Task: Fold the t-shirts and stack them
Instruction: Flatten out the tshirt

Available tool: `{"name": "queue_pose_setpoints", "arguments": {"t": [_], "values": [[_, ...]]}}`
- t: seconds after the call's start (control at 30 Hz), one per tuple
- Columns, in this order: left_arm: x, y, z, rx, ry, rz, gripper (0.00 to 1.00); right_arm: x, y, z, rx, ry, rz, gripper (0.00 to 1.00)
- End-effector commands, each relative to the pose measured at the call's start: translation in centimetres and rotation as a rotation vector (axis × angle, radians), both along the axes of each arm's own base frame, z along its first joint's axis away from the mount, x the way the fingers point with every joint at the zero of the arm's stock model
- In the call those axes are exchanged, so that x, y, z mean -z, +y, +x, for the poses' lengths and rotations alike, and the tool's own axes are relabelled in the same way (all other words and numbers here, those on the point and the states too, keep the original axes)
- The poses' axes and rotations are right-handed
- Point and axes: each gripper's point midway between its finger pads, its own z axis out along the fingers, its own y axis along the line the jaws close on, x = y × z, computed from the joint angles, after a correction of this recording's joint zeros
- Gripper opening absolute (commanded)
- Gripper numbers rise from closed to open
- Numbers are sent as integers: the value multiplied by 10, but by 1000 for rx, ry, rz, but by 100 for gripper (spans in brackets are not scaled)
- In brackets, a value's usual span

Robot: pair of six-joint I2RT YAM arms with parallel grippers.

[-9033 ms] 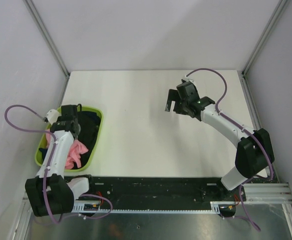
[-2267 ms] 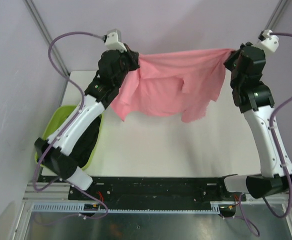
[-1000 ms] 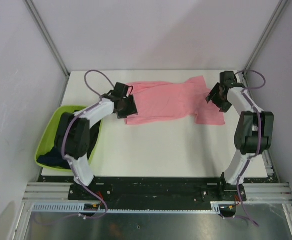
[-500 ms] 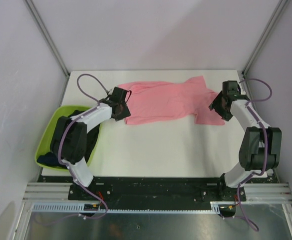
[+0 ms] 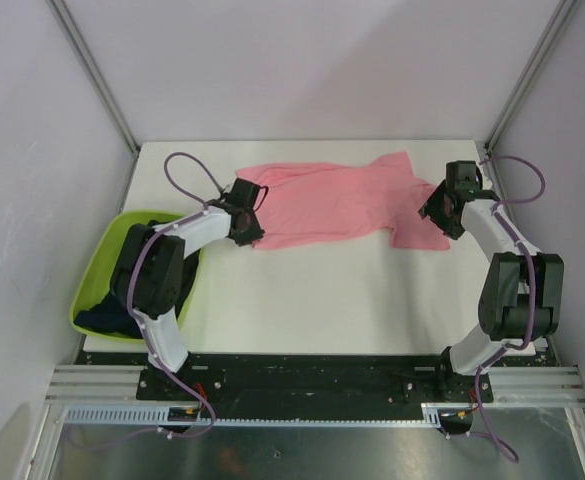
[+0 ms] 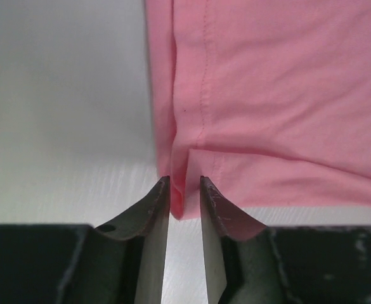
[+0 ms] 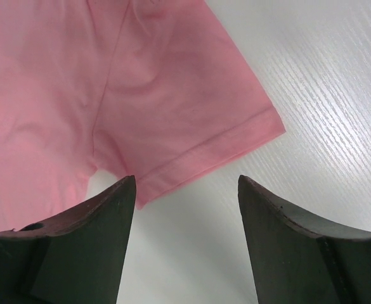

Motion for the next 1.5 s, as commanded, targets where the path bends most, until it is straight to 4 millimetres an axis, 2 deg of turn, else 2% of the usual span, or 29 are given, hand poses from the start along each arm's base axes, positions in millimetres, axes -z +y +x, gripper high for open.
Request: {"name": "queue_pose_setpoints", "arguments": {"t": [0.0, 0.17, 0.27, 0.4, 0.47, 0.53, 0.63, 0.73, 0.87, 0.93, 1.0, 1.13, 1.23, 1.37, 1.47], "values": [[-18, -20, 24, 12, -79, -71, 26, 7, 1, 5, -14, 1, -7, 70], [-18, -23, 17, 22, -76, -98, 6, 16, 2, 5, -21, 22, -11, 69], [-28, -15, 7, 1, -96, -100, 1, 22, 3, 3, -25, 39, -12, 69], [-44, 10, -11, -78, -153, -68, 0, 33, 3, -1, -27, 73, -21, 67], [-46, 24, -22, -131, -173, -47, 0, 40, 3, -6, -29, 97, -25, 66], [-40, 34, -35, -173, -168, -42, 0, 48, 3, -13, -30, 119, -28, 66], [-26, 35, -47, -183, -144, -63, 1, 58, 2, -23, -29, 147, -29, 65], [-15, 30, -51, -160, -120, -81, 12, 66, 3, -31, -30, 168, -29, 64], [-22, 24, -50, -129, -140, -111, 42, 71, 3, -41, -32, 181, -30, 62], [-30, 24, -48, -123, -161, -121, 48, 72, 3, -44, -33, 185, -31, 60], [-35, 24, -45, -124, -174, -133, 48, 72, 3, -47, -33, 185, -35, 59], [-35, 16, -32, -124, -159, -155, 38, 67, 3, -45, -26, 166, -36, 58], [-32, 12, -18, -128, -153, -144, 35, 62, 12, -43, -48, 149, -39, 58], [-23, 5, 0, -105, -132, -130, 32, 60, 13, -43, -50, 142, -42, 58], [-14, 3, 2, -100, -104, -128, 30, 59, 11, -42, -49, 138, -46, 58]]}}
